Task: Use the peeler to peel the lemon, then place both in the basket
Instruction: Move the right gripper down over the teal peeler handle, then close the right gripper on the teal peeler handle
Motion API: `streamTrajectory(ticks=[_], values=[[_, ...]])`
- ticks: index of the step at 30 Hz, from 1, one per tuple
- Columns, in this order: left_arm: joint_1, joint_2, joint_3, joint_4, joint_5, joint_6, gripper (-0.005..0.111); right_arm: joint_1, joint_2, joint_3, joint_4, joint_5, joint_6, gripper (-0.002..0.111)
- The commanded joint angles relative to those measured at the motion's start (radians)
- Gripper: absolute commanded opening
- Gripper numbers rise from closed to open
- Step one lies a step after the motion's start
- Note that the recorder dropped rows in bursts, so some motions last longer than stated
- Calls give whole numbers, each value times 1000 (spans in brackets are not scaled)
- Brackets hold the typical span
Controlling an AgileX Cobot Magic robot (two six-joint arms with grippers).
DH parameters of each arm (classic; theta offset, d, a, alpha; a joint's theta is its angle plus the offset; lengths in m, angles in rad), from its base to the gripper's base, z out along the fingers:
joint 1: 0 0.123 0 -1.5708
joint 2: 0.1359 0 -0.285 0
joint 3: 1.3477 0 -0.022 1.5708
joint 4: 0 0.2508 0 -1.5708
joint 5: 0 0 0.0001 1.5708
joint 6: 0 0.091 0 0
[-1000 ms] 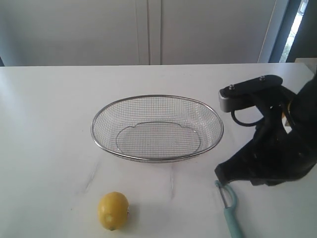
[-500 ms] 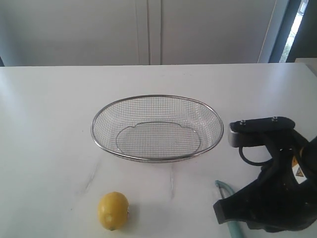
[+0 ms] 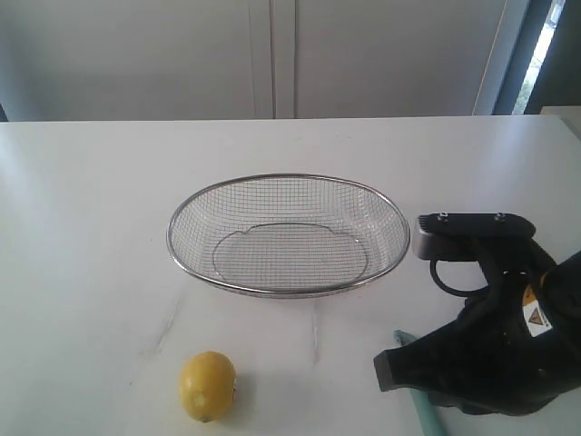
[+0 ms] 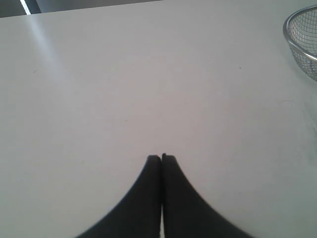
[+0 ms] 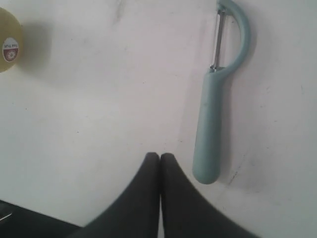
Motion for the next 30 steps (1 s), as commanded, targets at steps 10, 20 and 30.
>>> streamTrajectory(ticks=[10,20,30], values=[[-6,-5,4,-6,-1,0,0,3,20,4,3,-6,53,42],[-6,-5,4,-6,-1,0,0,3,137,4,-46,-32,53,49],[-6,-5,4,-6,1,0,0,3,210,11,-137,-83,52,49]])
